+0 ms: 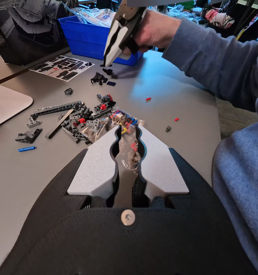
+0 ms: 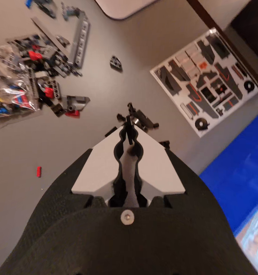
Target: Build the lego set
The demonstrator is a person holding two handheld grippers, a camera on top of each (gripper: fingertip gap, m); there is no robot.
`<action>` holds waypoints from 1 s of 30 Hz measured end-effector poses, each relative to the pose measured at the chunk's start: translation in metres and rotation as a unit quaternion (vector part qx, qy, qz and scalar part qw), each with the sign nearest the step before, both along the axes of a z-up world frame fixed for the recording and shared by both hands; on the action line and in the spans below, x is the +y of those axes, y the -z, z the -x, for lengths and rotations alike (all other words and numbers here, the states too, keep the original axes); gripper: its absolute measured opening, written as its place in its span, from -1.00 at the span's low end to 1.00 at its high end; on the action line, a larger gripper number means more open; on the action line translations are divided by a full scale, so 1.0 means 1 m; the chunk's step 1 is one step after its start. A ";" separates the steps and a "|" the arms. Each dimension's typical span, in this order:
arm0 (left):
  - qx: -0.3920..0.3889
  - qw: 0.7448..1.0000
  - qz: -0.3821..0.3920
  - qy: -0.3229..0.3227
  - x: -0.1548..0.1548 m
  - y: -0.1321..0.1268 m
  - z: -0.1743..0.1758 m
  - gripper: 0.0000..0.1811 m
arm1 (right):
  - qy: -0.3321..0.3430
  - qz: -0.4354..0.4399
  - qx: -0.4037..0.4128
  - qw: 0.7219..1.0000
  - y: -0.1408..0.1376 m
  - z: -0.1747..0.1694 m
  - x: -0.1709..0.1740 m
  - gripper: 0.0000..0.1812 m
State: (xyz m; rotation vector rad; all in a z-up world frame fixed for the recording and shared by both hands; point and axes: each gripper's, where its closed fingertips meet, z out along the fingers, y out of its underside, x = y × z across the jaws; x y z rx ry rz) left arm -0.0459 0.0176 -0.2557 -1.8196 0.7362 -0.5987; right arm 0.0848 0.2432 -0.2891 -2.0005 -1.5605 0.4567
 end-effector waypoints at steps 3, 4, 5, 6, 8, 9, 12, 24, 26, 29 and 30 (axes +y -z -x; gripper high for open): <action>0.000 1.000 -0.002 0.001 -0.001 -0.001 -0.001 -0.82 | 0.022 0.010 -0.016 1.000 0.013 -0.011 -0.007 -0.95; 0.000 1.000 -0.002 0.001 -0.001 -0.001 -0.001 -0.82 | 0.026 0.012 -0.023 0.999 0.018 -0.013 -0.007 -0.95; 0.000 1.000 -0.002 0.002 -0.001 -0.001 -0.001 -0.82 | 0.029 0.012 -0.032 0.999 0.023 -0.016 -0.007 -0.95; 0.001 1.000 -0.003 0.002 -0.002 -0.002 -0.002 -0.82 | 0.031 0.012 -0.037 0.999 0.027 -0.017 -0.007 -0.95; 0.001 1.000 -0.003 0.003 -0.002 -0.002 -0.002 -0.82 | 0.044 0.014 -0.045 0.998 0.033 -0.020 -0.002 -0.94; 0.002 1.000 -0.003 0.003 -0.003 -0.002 -0.003 -0.82 | 0.044 0.019 -0.048 0.998 0.035 -0.021 -0.002 -0.91; 0.008 1.000 -0.004 0.000 -0.003 -0.001 -0.001 -0.82 | 0.042 0.022 -0.035 0.998 0.029 -0.018 -0.004 -0.83; 0.009 1.000 -0.003 -0.002 -0.005 0.002 0.002 -0.82 | -0.121 0.027 0.009 0.992 0.022 0.056 -0.094 -0.83; 0.006 1.000 -0.003 -0.003 -0.005 0.001 0.003 -0.82 | -0.138 0.027 0.005 0.990 0.028 0.060 -0.101 -0.83; 0.006 1.000 -0.003 -0.003 -0.005 0.002 0.004 -0.82 | -0.147 0.028 -0.009 0.989 0.038 0.062 -0.104 -0.79; 0.006 1.000 -0.002 -0.002 -0.005 0.002 0.003 -0.82 | -0.147 0.026 -0.008 0.989 0.040 0.064 -0.103 -0.79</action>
